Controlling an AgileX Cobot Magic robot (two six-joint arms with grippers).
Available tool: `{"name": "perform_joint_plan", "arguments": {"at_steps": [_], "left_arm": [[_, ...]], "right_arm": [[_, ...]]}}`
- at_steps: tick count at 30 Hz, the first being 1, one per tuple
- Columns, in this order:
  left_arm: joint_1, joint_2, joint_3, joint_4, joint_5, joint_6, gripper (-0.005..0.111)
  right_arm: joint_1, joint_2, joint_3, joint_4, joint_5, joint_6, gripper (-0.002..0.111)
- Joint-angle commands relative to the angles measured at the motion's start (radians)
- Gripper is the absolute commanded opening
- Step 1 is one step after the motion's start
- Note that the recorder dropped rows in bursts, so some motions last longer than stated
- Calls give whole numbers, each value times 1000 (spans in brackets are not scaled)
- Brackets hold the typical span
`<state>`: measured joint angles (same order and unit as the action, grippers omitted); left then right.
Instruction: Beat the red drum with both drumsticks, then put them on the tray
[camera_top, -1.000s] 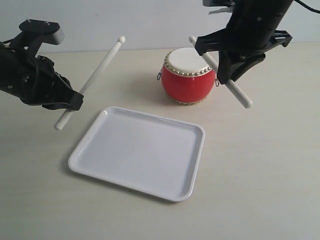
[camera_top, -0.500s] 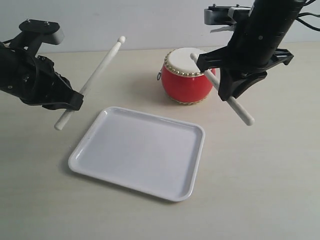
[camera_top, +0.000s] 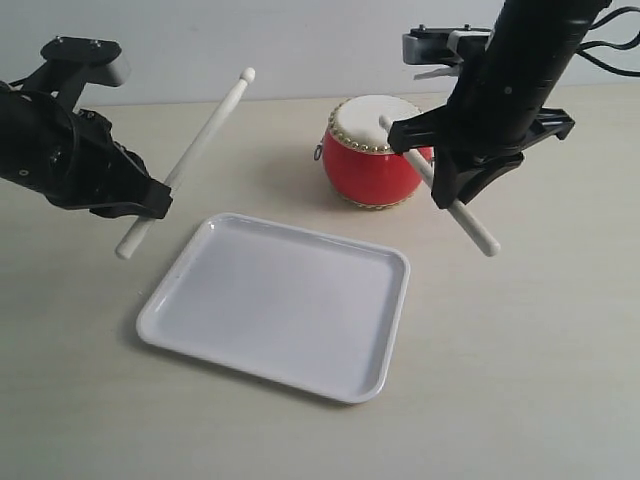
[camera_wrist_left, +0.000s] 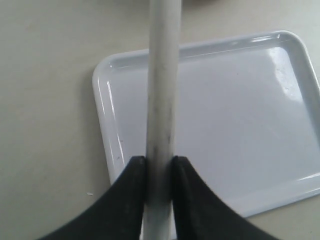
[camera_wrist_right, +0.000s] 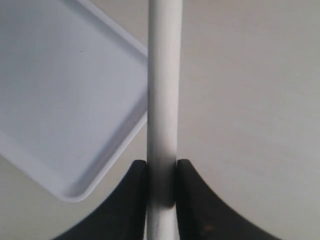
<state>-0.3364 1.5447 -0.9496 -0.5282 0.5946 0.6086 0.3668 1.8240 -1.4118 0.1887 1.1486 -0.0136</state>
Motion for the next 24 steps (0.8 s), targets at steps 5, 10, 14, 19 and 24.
{"name": "perform_joint_plan", "arguments": {"at_steps": [5, 10, 14, 19, 24], "left_arm": [[-2, 7, -4, -12, -1, 12, 0], [-2, 7, -4, -19, -38, 12, 0], [-2, 7, -4, -14, -31, 14, 0], [-2, 7, -4, -14, -33, 16, 0], [-2, 7, -4, -14, -35, 26, 0]], "right_arm": [[-76, -27, -136, -5, 53, -10, 0], [-76, 36, -177, 59, 72, -38, 0], [-76, 162, -173, 110, 72, -36, 0], [-76, 70, -233, 88, 72, -49, 0], [-85, -41, -198, 5, 72, -78, 0]]}}
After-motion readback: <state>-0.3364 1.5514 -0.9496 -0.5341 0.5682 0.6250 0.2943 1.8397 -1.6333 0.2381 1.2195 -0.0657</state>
